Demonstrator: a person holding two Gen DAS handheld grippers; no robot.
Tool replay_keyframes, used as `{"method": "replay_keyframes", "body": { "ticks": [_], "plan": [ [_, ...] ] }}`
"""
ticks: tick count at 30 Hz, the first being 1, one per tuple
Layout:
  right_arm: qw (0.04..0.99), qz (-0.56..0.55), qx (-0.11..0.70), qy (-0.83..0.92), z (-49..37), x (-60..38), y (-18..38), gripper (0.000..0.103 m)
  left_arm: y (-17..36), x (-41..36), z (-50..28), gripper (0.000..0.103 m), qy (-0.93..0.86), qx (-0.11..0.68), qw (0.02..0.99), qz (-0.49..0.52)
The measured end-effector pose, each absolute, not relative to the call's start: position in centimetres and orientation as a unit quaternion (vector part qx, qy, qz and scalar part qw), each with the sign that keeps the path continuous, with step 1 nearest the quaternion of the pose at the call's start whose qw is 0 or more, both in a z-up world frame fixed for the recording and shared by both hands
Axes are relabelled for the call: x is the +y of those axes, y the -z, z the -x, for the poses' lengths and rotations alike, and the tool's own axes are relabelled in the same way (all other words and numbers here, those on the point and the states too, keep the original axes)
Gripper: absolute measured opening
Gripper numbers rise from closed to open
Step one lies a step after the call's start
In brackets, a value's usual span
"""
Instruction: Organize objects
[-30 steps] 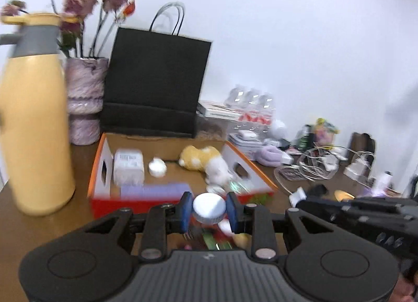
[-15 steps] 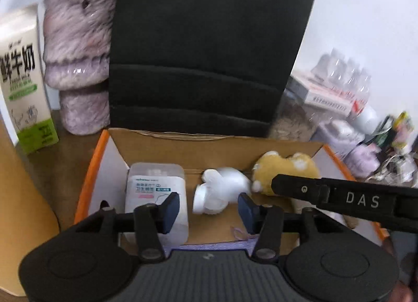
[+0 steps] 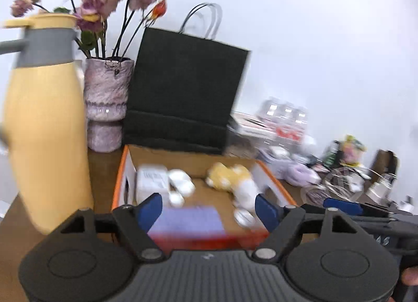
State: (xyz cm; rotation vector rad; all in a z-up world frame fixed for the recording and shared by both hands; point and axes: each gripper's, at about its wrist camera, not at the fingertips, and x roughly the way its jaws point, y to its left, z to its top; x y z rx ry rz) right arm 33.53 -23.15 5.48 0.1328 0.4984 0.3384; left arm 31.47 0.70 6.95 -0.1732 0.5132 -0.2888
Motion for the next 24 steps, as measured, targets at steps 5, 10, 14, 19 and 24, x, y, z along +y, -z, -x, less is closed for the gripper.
{"method": "replay_keyframes", "body": {
  "ticks": [5,10,14,19,24],
  "plan": [
    [0.958,-0.037,0.231,-0.165,-22.2,-24.0,-3.8,0.088,-4.6,-1.3,-20.8,0.082,0.163,0.247,0.953,0.065],
    [0.953,-0.059,0.257,-0.152,-13.5,-26.0,-0.3,0.092,-1.1,-2.4,-12.6,0.082,0.128,0.274,0.952,0.04],
    [0.95,-0.021,0.28,-0.137,-9.8,-26.6,1.0,0.093,0.1,-2.7,-10.1,0.082,0.122,0.303,0.945,0.029],
    [0.953,-0.015,0.267,-0.14,-9.0,-26.5,0.7,0.092,-0.3,-2.9,-10.1,0.082,0.106,0.289,0.951,0.023],
    [0.957,0.004,0.252,-0.143,-9.8,-25.9,0.6,0.087,-0.1,-3.0,-12.4,0.082,0.113,0.28,0.953,0.017]
  ]
}}
